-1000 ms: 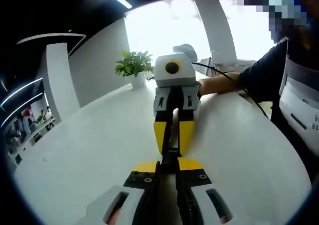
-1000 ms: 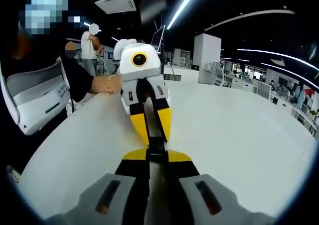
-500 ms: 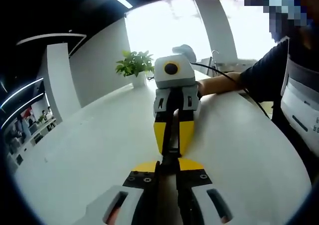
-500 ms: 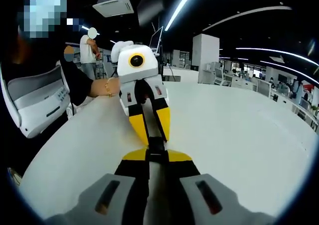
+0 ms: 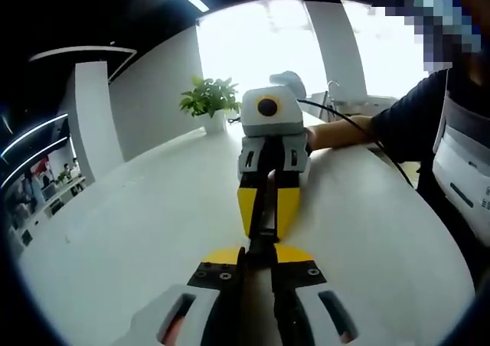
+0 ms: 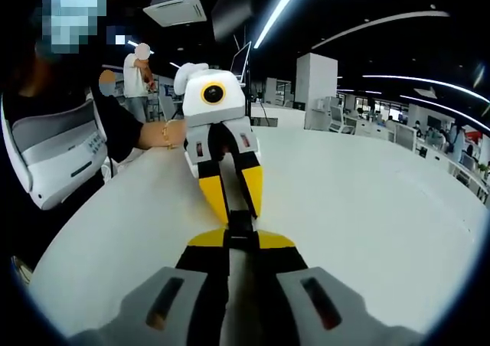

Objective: Snap the two parts of the plastic buckle together until the buckle closes and remains connected.

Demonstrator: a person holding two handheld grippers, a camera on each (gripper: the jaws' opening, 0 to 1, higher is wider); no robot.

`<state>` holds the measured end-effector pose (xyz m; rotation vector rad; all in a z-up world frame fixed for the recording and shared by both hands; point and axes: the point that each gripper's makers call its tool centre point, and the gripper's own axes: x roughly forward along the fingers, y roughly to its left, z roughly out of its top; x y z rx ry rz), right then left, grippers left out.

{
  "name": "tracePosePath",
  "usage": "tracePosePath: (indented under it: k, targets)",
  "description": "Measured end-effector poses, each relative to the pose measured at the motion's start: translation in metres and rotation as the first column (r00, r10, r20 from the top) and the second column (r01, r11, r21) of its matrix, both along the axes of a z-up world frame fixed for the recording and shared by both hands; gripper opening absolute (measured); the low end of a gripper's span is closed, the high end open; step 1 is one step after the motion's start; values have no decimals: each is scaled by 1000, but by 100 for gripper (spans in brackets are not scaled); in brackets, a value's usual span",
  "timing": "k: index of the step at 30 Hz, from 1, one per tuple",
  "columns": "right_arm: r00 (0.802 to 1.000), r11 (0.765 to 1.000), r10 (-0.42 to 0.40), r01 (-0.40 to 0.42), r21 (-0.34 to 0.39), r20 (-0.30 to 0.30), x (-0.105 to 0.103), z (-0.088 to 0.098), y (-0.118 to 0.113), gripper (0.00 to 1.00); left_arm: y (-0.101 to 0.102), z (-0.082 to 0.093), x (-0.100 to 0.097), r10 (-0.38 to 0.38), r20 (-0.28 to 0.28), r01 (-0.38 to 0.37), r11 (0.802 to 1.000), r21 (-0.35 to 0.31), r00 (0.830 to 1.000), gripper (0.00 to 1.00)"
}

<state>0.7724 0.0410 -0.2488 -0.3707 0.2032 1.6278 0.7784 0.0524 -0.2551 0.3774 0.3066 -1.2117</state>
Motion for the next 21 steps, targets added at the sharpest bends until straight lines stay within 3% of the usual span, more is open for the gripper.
tracePosePath:
  k: [7, 21]
  targets:
    - [1000, 1000, 1, -1, -1, 3, -1, -1, 2, 11, 1, 0, 1, 5, -19, -5, 1000, -4, 1000, 13]
    - [1000, 1000, 1, -1, -4, 10, 3, 0, 6, 11, 5, 8, 7, 37, 0, -37, 999, -18, 999, 17]
